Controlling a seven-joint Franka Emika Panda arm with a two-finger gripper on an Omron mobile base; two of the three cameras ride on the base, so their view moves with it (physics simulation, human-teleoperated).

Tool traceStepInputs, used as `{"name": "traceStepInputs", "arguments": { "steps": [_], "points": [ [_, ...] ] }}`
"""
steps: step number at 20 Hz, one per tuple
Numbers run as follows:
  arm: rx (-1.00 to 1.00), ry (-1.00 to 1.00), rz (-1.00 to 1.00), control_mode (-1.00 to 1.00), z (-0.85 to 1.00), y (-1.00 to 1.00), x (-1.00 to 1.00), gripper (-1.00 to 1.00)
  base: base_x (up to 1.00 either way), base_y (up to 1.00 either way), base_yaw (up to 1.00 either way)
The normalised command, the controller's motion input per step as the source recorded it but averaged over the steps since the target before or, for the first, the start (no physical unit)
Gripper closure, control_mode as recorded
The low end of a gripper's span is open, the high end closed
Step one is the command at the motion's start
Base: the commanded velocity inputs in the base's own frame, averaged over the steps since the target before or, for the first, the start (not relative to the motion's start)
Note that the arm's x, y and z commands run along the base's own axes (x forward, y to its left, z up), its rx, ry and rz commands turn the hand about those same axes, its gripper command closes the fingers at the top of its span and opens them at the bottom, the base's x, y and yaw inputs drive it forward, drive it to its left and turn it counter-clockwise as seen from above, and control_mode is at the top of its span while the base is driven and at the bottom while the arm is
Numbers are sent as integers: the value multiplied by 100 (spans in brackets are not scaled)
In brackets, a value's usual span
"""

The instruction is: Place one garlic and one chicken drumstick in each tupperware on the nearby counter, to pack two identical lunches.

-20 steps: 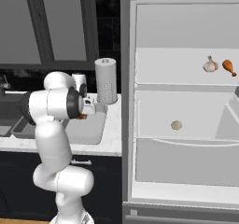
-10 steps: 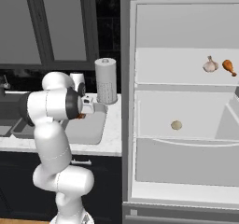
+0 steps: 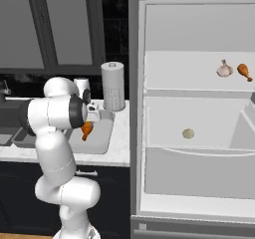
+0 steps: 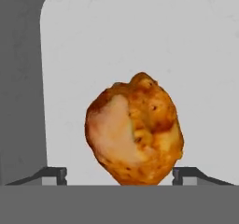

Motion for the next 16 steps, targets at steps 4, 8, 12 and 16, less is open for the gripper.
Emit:
{"name": "traceStepInputs", "arguments": {
  "steps": [4, 8, 12, 16],
  "points": [
    [0, -2, 0, -100, 43, 0, -39, -100, 0, 0, 0],
    [1, -9, 0, -100, 75, 0, -90, -100, 0, 0, 0],
    [5, -6, 0, -100, 24, -17, -100, -100, 0, 0, 0],
    [8, -4, 0, -100, 0, -29, -100, -100, 0, 0, 0]
  ]
}}
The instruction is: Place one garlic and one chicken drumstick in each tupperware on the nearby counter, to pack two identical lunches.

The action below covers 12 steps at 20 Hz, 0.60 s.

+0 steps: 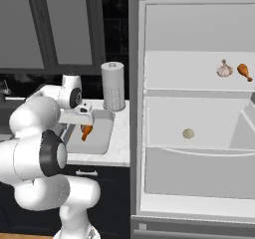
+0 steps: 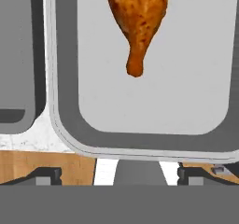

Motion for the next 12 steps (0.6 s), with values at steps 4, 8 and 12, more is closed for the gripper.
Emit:
{"name": "traceStepInputs", "arguments": {
  "steps": [4, 8, 12],
  "points": [
    [3, -9, 0, -100, 27, -26, -100, -100, 0, 0, 0],
    [0, -12, 0, -100, 96, -6, -96, -100, 0, 0, 0],
    [0, -12, 0, -100, 100, -10, -98, -100, 0, 0, 0]
  ]
}}
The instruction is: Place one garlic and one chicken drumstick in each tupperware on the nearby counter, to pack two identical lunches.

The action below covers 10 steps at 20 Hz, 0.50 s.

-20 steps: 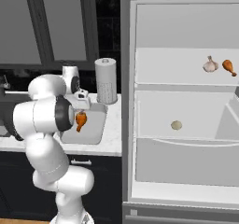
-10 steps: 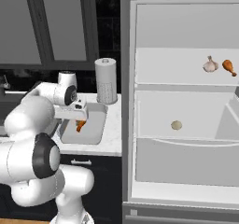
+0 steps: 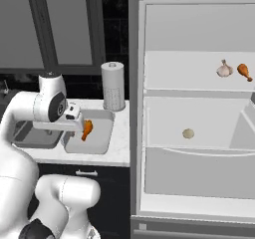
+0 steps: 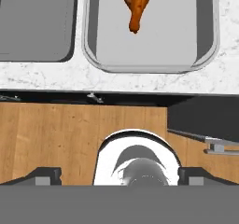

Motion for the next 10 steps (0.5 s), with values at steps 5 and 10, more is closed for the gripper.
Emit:
{"name": "traceStepInputs", "arguments": {
  "steps": [5, 10],
  "points": [
    [3, -6, 0, -100, 27, -20, -100, -100, 0, 0, 0],
    [0, -4, 0, -100, 1, -11, -50, -100, 0, 0, 0]
  ]
}}
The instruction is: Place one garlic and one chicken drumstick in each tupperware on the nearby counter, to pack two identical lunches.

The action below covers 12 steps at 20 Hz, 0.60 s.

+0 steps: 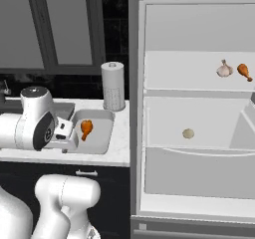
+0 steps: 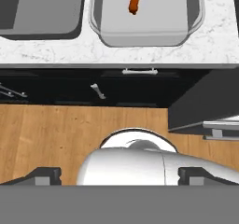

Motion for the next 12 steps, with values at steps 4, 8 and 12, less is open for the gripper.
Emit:
{"name": "traceStepInputs", "arguments": {
  "steps": [4, 8, 12],
  "points": [
    [0, 0, 0, -100, 0, 0, 0, -100, 0, 0, 0],
    [0, 0, 0, 100, 0, 0, -7, -100, -46, -25, -8],
    [0, 0, 0, 100, 0, 0, 0, -100, -95, -64, -24]
  ]
}}
